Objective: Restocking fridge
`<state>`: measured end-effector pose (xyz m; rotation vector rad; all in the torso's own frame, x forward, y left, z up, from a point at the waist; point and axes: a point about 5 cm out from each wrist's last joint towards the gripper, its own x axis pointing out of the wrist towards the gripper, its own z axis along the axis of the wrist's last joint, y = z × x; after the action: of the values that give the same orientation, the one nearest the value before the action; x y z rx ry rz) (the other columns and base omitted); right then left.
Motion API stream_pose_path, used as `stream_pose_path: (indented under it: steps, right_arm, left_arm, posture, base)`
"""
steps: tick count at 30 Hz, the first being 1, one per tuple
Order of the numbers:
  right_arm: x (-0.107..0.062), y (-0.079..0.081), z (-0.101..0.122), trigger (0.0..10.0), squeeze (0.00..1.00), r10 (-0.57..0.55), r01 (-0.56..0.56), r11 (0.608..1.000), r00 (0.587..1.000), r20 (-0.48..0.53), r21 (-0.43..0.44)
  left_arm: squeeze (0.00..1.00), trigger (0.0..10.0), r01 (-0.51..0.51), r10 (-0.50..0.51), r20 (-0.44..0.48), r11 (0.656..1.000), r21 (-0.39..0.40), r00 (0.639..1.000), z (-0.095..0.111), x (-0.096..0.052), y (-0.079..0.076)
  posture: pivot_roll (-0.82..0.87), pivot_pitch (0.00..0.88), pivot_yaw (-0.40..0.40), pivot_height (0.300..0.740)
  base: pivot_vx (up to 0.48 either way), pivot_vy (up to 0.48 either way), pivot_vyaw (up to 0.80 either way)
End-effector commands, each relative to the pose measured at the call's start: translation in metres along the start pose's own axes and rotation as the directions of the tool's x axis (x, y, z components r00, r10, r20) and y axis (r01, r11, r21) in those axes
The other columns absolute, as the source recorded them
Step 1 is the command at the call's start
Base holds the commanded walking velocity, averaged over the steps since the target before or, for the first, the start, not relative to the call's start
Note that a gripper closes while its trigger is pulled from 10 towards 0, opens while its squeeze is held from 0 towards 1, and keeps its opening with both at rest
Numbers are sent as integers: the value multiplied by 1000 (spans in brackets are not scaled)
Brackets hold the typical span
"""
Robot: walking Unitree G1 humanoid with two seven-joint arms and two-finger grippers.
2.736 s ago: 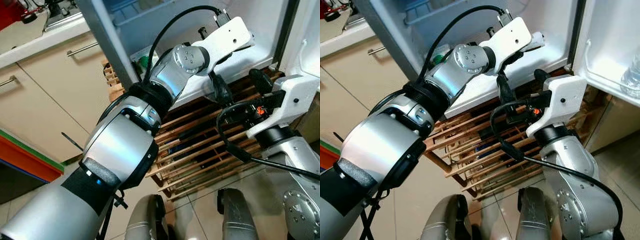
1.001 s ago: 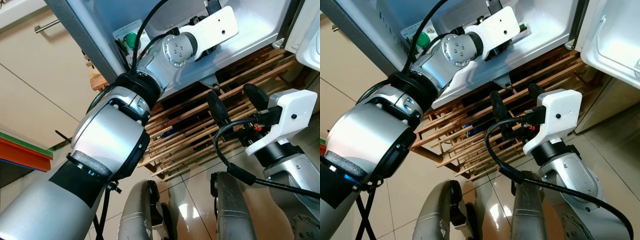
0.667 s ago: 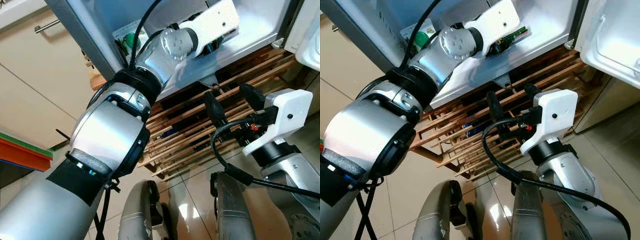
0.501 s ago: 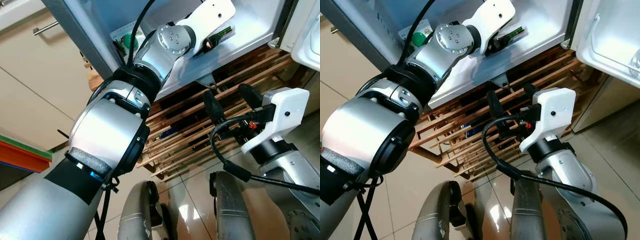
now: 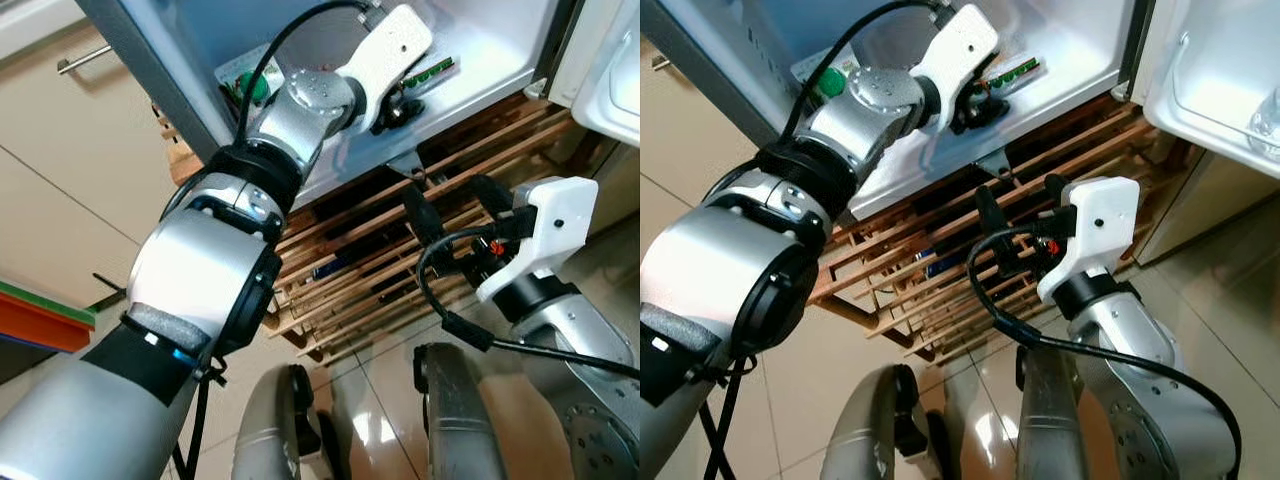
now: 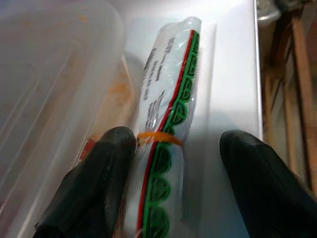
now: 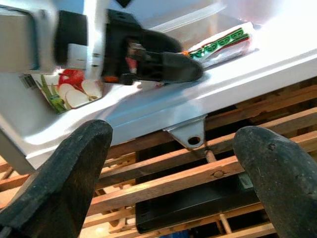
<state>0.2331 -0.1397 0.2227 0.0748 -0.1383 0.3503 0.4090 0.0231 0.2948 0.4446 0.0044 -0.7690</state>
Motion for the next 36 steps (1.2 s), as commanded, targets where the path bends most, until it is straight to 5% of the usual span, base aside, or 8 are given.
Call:
stream_pose_path:
  steps: [1,7,12,19,24,28,31,36]
  right_arm:
    - [2,2,0,10000,0,15,-15,1000,1000,16,4]
    - [13,-15,-9,10000,0,-80,80,997,996,26,8]
    - [19,-21,-14,10000,0,-77,77,997,997,27,1]
    - [29,-27,-18,10000,0,-47,47,999,998,31,-16]
    - [32,-34,-20,10000,0,-82,83,996,996,43,-27]
    - [27,-48,-31,10000,0,-249,252,966,967,48,-61]
    - [25,-52,-44,10000,0,-311,312,946,950,26,-84]
    - [22,-56,-59,10000,0,-383,380,917,924,4,-123]
  left_arm:
    - [0,10000,-55,55,0,996,-64,998,-12,-13,20]
    - [0,10000,-1,33,357,996,-90,933,20,-41,25]
    - [0,10000,48,-2,460,995,-87,888,31,-72,31]
    - [0,10000,129,-44,377,970,-205,925,-19,-98,-2]
    - [0,10000,-94,190,223,920,-380,956,-76,-111,-20]
    - [0,10000,-433,492,12,777,-457,871,-128,-138,-32]
    - [0,10000,-542,573,-52,736,-407,818,-145,-149,-43]
    - [0,10000,-611,636,-23,729,-310,771,-152,-158,-52]
  posture:
    - [-110,94,184,608]
    - [-83,0,141,608]
    - [-62,0,115,608]
    - [-36,0,78,608]
    - [-15,0,57,608]
    - [0,0,37,608]
    - [1,0,31,608]
    - [3,0,17,608]
  base:
    - [0,0,0]
    - [0,0,0]
    - [0,0,0]
    - [0,0,0]
    - [0,0,0]
    - [0,0,0]
    - [0,0,0]
    - [0,0,0]
